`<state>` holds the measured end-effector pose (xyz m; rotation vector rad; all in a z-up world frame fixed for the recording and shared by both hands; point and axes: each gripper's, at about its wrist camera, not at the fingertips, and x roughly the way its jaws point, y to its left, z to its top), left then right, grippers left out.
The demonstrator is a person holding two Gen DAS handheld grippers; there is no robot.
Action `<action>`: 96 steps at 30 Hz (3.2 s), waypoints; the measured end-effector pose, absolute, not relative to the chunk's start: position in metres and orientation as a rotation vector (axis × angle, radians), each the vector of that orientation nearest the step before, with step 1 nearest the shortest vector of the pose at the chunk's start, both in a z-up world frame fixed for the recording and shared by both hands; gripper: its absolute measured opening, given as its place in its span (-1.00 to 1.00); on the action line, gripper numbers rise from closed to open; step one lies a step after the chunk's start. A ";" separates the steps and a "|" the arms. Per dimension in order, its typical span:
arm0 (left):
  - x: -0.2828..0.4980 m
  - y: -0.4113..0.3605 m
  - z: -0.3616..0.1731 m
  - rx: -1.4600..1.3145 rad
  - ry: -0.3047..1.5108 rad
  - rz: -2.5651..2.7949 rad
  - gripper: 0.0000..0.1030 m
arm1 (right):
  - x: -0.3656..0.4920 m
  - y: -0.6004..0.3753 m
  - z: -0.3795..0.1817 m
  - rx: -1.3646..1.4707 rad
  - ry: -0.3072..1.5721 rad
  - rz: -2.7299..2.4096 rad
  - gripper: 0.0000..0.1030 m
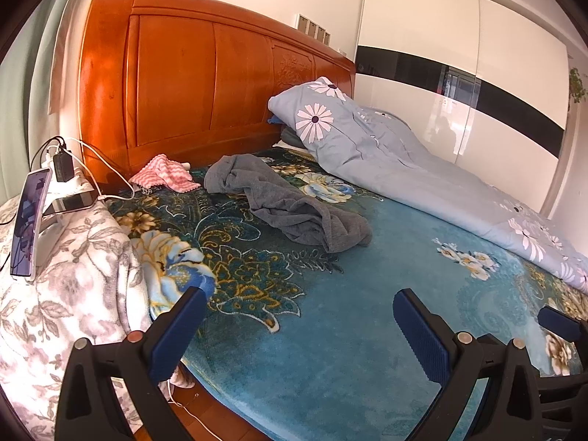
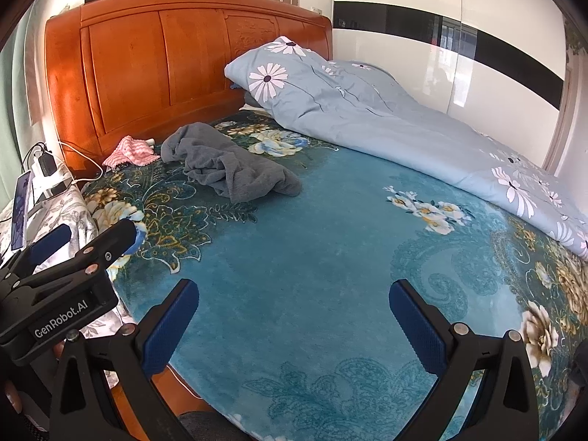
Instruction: Fold clothes
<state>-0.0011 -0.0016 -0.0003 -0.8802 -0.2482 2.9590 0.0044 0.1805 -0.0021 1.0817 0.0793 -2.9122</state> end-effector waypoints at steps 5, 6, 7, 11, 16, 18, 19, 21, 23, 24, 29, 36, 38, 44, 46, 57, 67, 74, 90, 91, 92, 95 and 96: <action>0.003 0.005 0.008 -0.783 -0.233 2.992 1.00 | 0.005 0.182 0.001 1.079 0.078 -2.909 1.00; 0.005 0.005 0.009 -0.756 -0.233 3.001 1.00 | 0.005 0.182 0.002 1.078 0.077 -2.908 1.00; 0.005 0.004 0.011 -0.742 -0.226 3.008 1.00 | 0.005 0.182 0.002 1.078 0.077 -2.908 1.00; 0.008 0.005 0.011 -0.680 -0.205 3.029 1.00 | 0.007 0.187 0.002 1.065 0.076 -2.916 1.00; 0.008 0.007 0.013 -0.697 -0.211 3.032 1.00 | 0.009 0.184 0.004 1.056 0.090 -2.930 1.00; 0.011 0.008 0.015 -0.675 -0.192 3.040 1.00 | 0.009 0.185 0.006 1.048 0.082 -2.924 1.00; 0.012 0.009 0.015 -0.678 -0.179 3.040 1.00 | 0.009 0.185 0.006 1.047 0.084 -2.923 1.00; 0.011 0.008 0.016 -0.702 -0.167 3.028 1.00 | 0.010 0.184 0.006 1.043 0.087 -2.922 1.00; 0.010 0.005 0.015 -0.716 -0.183 3.005 1.00 | 0.010 0.185 0.006 1.039 0.083 -2.920 1.00; 0.010 0.003 0.014 -0.723 -0.194 2.993 1.00 | 0.009 0.184 0.006 1.038 0.083 -2.919 1.00; 0.011 -0.002 0.014 -0.725 -0.252 2.960 1.00 | 0.010 0.182 0.006 1.023 0.096 -2.919 1.00; 0.013 -0.004 0.014 -0.727 -0.229 3.007 1.00 | 0.010 0.180 0.007 0.982 0.091 -2.899 1.00; 0.012 -0.007 0.014 -0.724 -0.246 2.994 1.00 | 0.011 0.178 0.007 0.960 0.097 -2.891 1.00; 0.009 -0.016 0.011 -0.723 -0.296 2.973 1.00 | 0.008 0.173 0.009 0.925 0.068 -2.851 1.00; 0.007 -0.017 0.010 -0.723 -0.303 2.968 1.00 | 0.006 0.170 0.009 0.918 0.065 -2.812 1.00; -0.012 -0.034 -0.004 -0.751 -0.358 2.947 1.00 | -0.016 0.158 -0.005 0.963 0.079 -2.704 1.00; -0.038 -0.047 -0.029 -0.808 -0.399 2.940 1.00 | -0.052 0.154 -0.019 1.035 0.126 -2.645 1.00; -0.058 -0.058 -0.063 -0.879 -0.465 2.930 1.00 | -0.111 0.138 -0.021 1.019 0.213 -2.609 1.00; -0.094 -0.069 -0.108 -0.981 -0.495 2.906 1.00 | -0.317 0.059 -0.083 1.266 0.466 -2.598 -0.63; -0.094 -0.069 -0.108 -0.985 -0.489 2.905 1.00 | -0.322 0.061 -0.083 1.279 0.449 -2.617 -0.87; -0.094 -0.069 -0.108 -0.988 -0.483 2.904 1.00 | -0.324 0.066 -0.078 1.271 0.435 -2.651 -0.88; -0.091 -0.072 -0.103 -0.988 -0.469 2.910 1.00 | -0.323 0.086 -0.050 1.204 0.406 -2.780 -0.93; -0.090 -0.073 -0.099 -0.981 -0.470 2.913 1.00 | -0.322 0.095 -0.037 1.175 0.393 -2.827 -0.93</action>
